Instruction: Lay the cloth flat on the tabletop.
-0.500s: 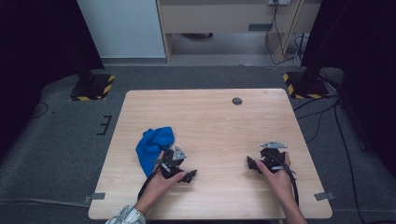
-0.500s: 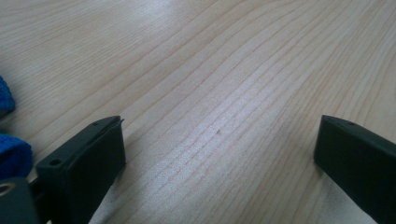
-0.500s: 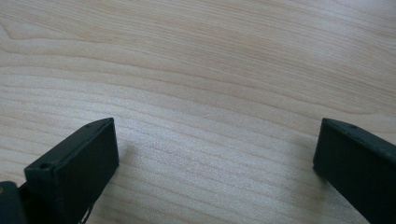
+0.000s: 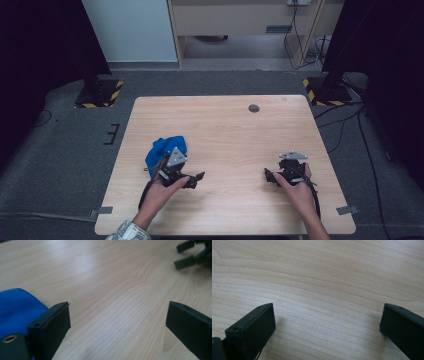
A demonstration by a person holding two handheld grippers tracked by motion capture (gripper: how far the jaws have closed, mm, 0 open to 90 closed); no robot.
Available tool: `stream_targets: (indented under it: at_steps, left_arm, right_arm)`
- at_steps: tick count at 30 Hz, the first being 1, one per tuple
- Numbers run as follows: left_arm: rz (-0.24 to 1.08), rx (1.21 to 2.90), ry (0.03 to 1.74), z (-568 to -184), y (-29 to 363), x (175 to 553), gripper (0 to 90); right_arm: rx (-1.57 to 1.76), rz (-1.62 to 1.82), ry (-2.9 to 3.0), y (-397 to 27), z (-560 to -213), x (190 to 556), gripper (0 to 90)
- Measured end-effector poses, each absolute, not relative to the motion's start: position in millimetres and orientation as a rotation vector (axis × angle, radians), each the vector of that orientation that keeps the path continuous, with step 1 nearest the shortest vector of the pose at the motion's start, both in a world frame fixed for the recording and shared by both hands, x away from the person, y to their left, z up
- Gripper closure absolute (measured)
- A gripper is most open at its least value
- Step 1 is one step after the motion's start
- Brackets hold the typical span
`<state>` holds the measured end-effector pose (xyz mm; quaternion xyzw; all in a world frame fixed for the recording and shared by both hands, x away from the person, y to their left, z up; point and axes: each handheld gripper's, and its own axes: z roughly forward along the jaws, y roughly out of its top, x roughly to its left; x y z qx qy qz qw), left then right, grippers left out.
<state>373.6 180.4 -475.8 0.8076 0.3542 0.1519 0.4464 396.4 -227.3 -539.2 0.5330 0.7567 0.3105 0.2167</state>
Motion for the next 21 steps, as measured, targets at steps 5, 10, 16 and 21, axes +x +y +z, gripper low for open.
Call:
stream_targets:
  at_steps: [5, 10, 16, 21]
  left_arm:
    - [0.505, 1.932, 0.956, -462, 220, 380, 5.1]
    - [0.560, 1.914, 1.010, -463, 241, 386, 4.9]
    - [0.612, 1.895, 1.084, -477, 268, 394, 4.9]
    - [0.594, 1.968, 1.134, -502, 273, 403, 4.5]
  right_arm:
    - [1.476, 0.860, 2.097, -227, -539, 396, 0.2]
    - [1.477, 0.859, 2.099, -227, -539, 396, 0.2]
    - [1.479, 0.861, 2.092, -227, -539, 396, 0.2]
    - [1.477, 0.860, 2.095, -227, -539, 396, 0.2]
